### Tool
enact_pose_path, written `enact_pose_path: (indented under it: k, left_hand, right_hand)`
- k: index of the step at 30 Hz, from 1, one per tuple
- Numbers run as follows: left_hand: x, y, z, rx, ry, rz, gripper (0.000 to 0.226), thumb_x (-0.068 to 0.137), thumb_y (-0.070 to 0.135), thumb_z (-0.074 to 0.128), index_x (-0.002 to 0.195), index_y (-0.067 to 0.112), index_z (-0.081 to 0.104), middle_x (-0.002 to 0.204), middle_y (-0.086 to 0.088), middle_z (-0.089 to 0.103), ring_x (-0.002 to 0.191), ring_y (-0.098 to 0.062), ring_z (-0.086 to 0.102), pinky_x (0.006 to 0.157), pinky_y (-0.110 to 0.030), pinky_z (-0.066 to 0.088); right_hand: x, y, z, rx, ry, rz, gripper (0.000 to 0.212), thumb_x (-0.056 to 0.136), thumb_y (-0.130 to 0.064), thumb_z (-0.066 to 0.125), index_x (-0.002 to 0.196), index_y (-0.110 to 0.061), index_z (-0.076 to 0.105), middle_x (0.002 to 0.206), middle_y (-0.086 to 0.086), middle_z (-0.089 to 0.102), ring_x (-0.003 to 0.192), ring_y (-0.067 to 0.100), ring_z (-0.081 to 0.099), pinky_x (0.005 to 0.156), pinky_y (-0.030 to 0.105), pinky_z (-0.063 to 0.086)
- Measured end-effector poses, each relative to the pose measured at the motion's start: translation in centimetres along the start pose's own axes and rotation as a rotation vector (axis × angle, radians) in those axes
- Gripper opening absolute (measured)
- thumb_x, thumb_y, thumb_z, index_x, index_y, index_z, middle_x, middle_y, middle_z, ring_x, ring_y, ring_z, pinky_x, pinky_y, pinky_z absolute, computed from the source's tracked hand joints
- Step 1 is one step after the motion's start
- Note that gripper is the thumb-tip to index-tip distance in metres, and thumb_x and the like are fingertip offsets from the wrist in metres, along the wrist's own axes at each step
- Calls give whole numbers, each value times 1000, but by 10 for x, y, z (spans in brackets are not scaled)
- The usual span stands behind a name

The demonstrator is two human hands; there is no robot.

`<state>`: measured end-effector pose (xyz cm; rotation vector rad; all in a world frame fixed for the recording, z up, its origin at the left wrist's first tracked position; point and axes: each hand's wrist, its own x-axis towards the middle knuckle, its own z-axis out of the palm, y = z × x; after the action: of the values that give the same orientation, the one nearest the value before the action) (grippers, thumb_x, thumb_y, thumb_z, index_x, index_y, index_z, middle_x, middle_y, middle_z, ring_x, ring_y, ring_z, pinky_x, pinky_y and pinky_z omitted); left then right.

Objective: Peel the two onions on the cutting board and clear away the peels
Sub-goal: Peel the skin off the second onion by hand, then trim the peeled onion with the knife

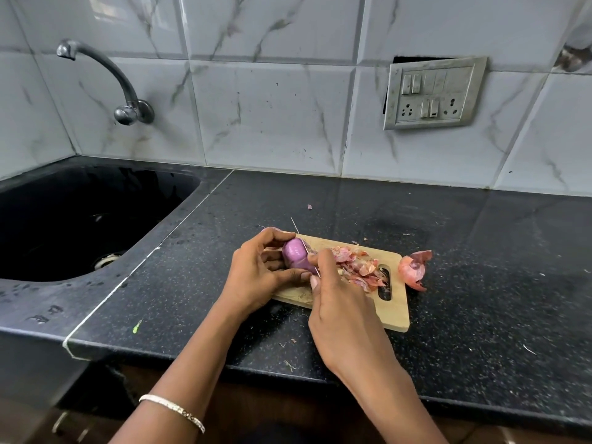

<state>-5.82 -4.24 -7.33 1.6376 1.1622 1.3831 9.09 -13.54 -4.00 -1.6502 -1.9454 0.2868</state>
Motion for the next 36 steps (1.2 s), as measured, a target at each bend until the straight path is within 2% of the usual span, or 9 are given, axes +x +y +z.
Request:
enact_pose_path:
  k: [2, 6, 9, 11, 16, 20, 24, 30, 36]
  left_hand:
    - [-1, 2, 0, 9, 7, 11, 65, 52, 25, 95, 111, 14, 69, 105, 17, 72, 94, -12, 74, 85, -24, 59]
    - [1, -1, 2, 38, 28, 14, 60, 54, 10, 99, 108, 12, 71, 97, 16, 74, 87, -7, 74, 78, -19, 59]
    - [3, -2, 2, 25, 29, -6, 60, 52, 6, 99, 104, 15, 71, 96, 19, 74, 86, -7, 74, 79, -21, 60]
    - [3, -3, 3, 14, 27, -13, 58, 52, 4, 99, 102, 14, 71, 97, 22, 73, 84, -6, 73, 79, -23, 60]
    - [0, -1, 4, 25, 67, 16, 55, 54, 5, 99, 101, 12, 71, 98, 16, 73, 86, -19, 75, 78, -26, 61]
    - [1, -1, 6, 28, 72, -2, 57, 52, 5, 100, 101, 16, 72, 94, 16, 73, 83, -15, 75, 76, -25, 61]
    - [1, -1, 6, 39, 73, -6, 57, 52, 5, 100, 99, 19, 72, 96, 17, 73, 83, -14, 75, 76, -25, 61]
    - [2, 0, 6, 82, 100, 12, 55, 56, 6, 99, 103, 14, 71, 96, 2, 74, 80, -14, 75, 76, -25, 62]
    - [0, 2, 7, 97, 91, 17, 59, 57, 9, 99, 107, 15, 69, 101, 3, 73, 82, -9, 74, 75, -21, 60]
  right_hand:
    - [7, -1, -1, -17, -8, -6, 18, 107, -29, 31, 124, -35, 26, 86, 4, 58, 80, 30, 55, 66, 44, 44]
    - [-2, 6, -11, 34, -73, 0, 19, 107, -31, 32, 124, -37, 25, 82, 2, 59, 76, 25, 58, 66, 47, 50]
    - [-17, 8, -14, 50, -94, 34, 30, 107, -33, 31, 133, -42, 19, 82, 3, 59, 76, 26, 60, 65, 45, 49]
    - [-12, 6, -13, 37, -78, 37, 26, 107, -32, 30, 131, -39, 23, 84, 4, 61, 77, 28, 60, 66, 45, 50]
    - [21, -3, -10, -4, -65, 16, 27, 103, -19, 38, 123, -35, 30, 91, 8, 65, 88, 36, 59, 76, 50, 51]
    - [4, 3, -16, -22, -76, 2, 23, 105, -24, 36, 121, -36, 26, 85, 4, 60, 79, 30, 57, 67, 47, 48]
    - [-7, 3, -16, -84, -55, -4, 31, 104, -20, 36, 124, -39, 21, 80, 0, 54, 73, 27, 53, 60, 41, 38]
    - [12, 1, -15, -117, -74, 6, 28, 104, -18, 39, 119, -36, 23, 75, -3, 48, 74, 28, 48, 59, 40, 33]
    - [1, 11, -23, -34, -102, -12, 34, 105, -21, 39, 126, -41, 21, 79, 0, 58, 73, 25, 58, 62, 44, 48]
